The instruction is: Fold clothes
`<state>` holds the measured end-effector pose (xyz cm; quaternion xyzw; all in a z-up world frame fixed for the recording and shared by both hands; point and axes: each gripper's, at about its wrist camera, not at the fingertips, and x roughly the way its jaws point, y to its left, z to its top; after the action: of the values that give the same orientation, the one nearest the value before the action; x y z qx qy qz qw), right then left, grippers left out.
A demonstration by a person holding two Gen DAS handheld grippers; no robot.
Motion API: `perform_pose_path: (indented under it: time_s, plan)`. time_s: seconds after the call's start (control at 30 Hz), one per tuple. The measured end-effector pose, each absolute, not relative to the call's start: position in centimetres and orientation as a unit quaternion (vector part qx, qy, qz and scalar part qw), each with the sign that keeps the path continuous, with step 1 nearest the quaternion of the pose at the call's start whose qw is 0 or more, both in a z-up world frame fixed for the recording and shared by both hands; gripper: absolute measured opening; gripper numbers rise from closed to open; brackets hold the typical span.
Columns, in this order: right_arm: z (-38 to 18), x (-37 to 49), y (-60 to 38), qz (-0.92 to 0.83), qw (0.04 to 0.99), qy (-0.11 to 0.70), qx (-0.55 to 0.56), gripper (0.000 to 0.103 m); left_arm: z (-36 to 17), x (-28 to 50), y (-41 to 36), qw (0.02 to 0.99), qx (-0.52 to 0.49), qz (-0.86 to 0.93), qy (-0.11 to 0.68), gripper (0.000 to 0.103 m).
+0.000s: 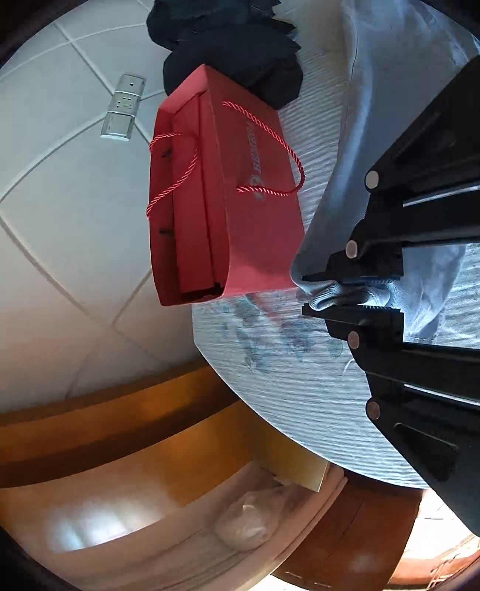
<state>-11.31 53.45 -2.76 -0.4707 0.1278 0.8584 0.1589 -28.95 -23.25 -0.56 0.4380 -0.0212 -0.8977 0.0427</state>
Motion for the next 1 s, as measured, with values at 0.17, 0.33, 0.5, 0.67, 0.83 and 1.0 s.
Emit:
perform_pose_path:
  time_s: [0.17, 0.33, 0.5, 0.67, 0.83, 1.0]
  plan:
    - [-5.6, -10.7, 52.8, 0.846, 0.123, 0.159, -0.494, 0.085, -3.9, -28.1, -23.3, 0.025, 0.48, -0.876, -0.021, 0.066]
    - [-8.0, -10.6, 52.2, 0.827, 0.108, 0.169, -0.525, 0.084, -6.5, -27.2, -23.4, 0.025, 0.505, -0.862, -0.024, 0.083]
    - [-9.6, -11.1, 52.1, 0.812, 0.098, 0.182, -0.546, 0.097, -7.2, -28.0, -24.4, 0.023, 0.507, -0.862, -0.014, 0.083]
    - [-10.9, -11.7, 51.7, 0.799, 0.103, 0.177, -0.565, 0.097, -9.0, -30.3, -24.8, 0.024, 0.521, -0.853, -0.021, 0.083]
    - [-11.8, -12.2, 51.7, 0.792, 0.109, 0.18, -0.573, 0.097, -10.4, -32.8, -24.4, 0.006, 0.529, -0.848, -0.017, 0.083]
    - [-12.9, -13.0, 51.1, 0.784, 0.109, 0.169, -0.587, 0.097, -12.5, -35.1, -23.7, 0.005, 0.562, -0.827, -0.017, 0.082]
